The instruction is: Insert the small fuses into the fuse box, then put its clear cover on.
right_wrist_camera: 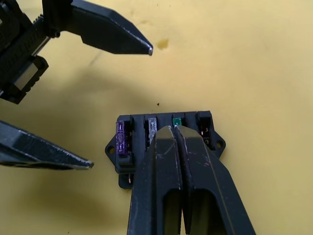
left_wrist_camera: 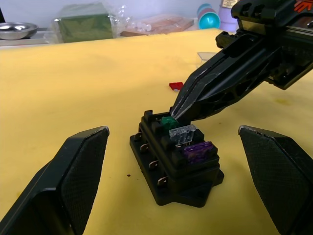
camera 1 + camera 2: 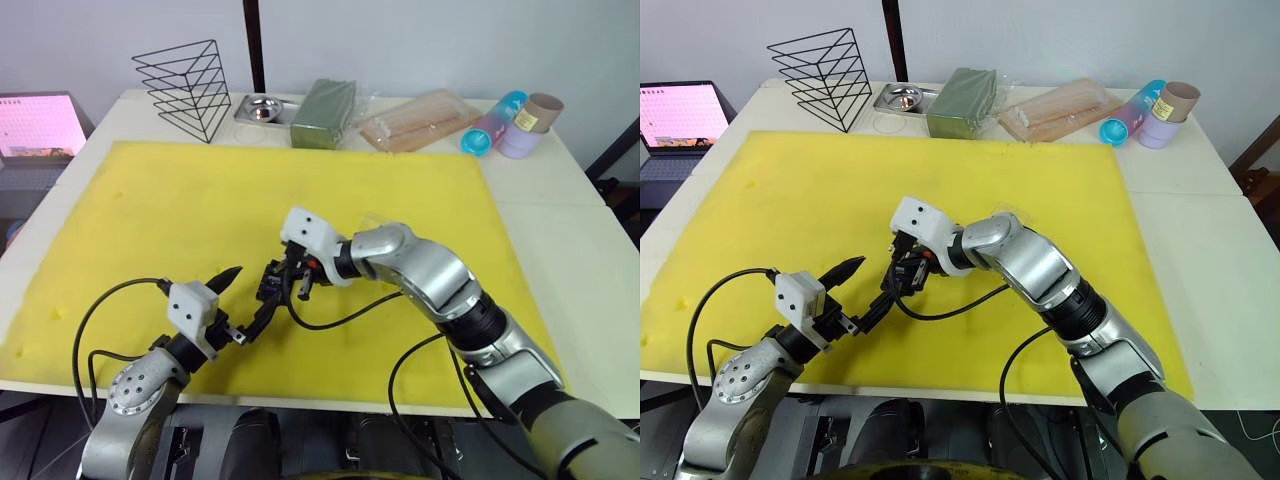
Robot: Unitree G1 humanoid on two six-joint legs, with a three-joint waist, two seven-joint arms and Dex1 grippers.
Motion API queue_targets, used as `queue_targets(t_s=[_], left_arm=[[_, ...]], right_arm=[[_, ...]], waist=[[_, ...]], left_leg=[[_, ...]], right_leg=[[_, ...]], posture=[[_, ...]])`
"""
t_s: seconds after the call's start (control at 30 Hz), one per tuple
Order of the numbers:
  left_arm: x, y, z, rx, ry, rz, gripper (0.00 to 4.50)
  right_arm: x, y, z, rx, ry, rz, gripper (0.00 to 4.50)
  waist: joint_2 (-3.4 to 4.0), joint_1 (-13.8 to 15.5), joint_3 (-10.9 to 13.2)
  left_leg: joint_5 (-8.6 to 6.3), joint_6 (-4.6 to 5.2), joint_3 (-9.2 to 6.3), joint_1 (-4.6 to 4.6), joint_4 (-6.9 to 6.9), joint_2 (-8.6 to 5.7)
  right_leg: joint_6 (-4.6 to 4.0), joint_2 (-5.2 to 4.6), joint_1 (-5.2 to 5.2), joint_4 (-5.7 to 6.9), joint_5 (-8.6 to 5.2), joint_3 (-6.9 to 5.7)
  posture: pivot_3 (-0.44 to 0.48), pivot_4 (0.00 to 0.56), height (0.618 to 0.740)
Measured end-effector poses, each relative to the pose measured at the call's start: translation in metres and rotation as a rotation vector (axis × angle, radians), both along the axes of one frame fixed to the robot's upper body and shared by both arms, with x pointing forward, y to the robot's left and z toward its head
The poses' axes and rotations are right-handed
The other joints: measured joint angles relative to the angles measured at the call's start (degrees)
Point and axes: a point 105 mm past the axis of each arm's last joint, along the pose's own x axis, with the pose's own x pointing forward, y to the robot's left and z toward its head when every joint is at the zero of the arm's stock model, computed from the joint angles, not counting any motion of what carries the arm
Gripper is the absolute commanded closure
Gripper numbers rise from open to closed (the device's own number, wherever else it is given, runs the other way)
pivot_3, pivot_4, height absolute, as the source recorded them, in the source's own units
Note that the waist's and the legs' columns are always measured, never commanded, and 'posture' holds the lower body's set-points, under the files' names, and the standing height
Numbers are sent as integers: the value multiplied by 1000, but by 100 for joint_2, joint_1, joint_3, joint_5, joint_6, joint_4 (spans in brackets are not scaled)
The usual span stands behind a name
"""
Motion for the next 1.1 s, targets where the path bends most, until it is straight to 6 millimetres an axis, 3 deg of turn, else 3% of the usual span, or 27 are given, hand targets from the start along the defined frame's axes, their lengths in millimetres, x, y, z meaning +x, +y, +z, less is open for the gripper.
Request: queue_targets(t_s=[0.53,0.7,0.83,0.97,1.1], left_arm=[[1,0,5,-9,-16,-27,0],[-8,10,6,-19,6,-62,0],[-14,30,21,5,-7,-91,0],[-20,47,32,32,11,-127,0],[-15,87,46,101,29,-82,0]], right_arm=[[-2,-5,8,77,59,20,4465],[-2,-11,29,150,-26,35,4465],[4,-29,44,221,-147,-34,4465],[6,-61,36,235,-180,-90,3586],[7,-121,22,196,-198,-231,2214]], waist=[[0,2,1],[0,-2,2],[-1,18,2],[-5,35,3],[-1,29,8]], left_leg=[[0,0,0,-7,0,0],[0,0,-2,-10,-1,2],[0,0,-2,-11,-2,1],[0,0,2,-12,-1,-3],[0,-1,2,-11,-1,-5]], right_leg=[[0,0,-5,0,0,0],[0,2,-10,-1,0,0],[0,-2,-10,-2,-1,0],[0,-4,-8,-7,-1,-1],[-1,-2,-7,-8,-3,-2]], posture=[[0,150,740],[0,150,740],[0,150,740],[0,150,740],[0,150,740]])
